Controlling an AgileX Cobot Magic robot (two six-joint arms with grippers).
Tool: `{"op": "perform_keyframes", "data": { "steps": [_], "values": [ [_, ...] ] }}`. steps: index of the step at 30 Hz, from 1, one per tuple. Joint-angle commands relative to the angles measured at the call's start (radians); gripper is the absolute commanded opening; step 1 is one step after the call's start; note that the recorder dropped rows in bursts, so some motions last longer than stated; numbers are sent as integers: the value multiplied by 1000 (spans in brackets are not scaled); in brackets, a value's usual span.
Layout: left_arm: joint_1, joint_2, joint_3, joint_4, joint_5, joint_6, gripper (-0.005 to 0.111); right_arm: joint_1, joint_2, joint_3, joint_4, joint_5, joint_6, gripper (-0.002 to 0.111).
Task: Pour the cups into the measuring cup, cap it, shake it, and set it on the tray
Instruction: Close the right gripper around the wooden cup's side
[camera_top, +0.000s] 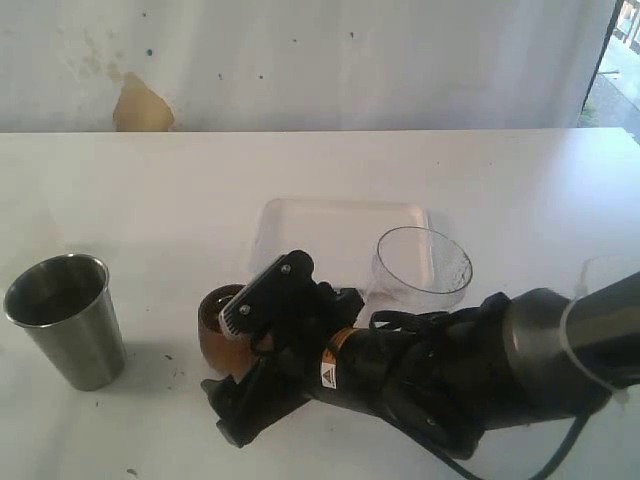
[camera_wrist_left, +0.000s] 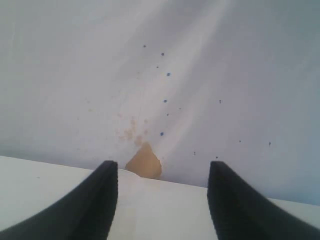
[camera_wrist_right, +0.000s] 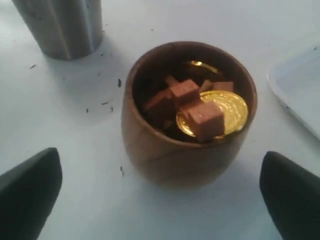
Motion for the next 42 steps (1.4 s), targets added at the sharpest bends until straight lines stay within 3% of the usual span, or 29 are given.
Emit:
{"op": "perform_keyframes", "data": {
  "steps": [1,35,42],
  "values": [
    [-3,-3,-2,3,-3,4,52,-8,18,-5,9,-68,-21,105],
    [-3,-3,-2,3,-3,6,52,-8,137,-81,30,-185,-21,105],
    [-3,-3,-2,3,-3,6,52,-8,199,-81,30,-303,-40,105]
  ]
}}
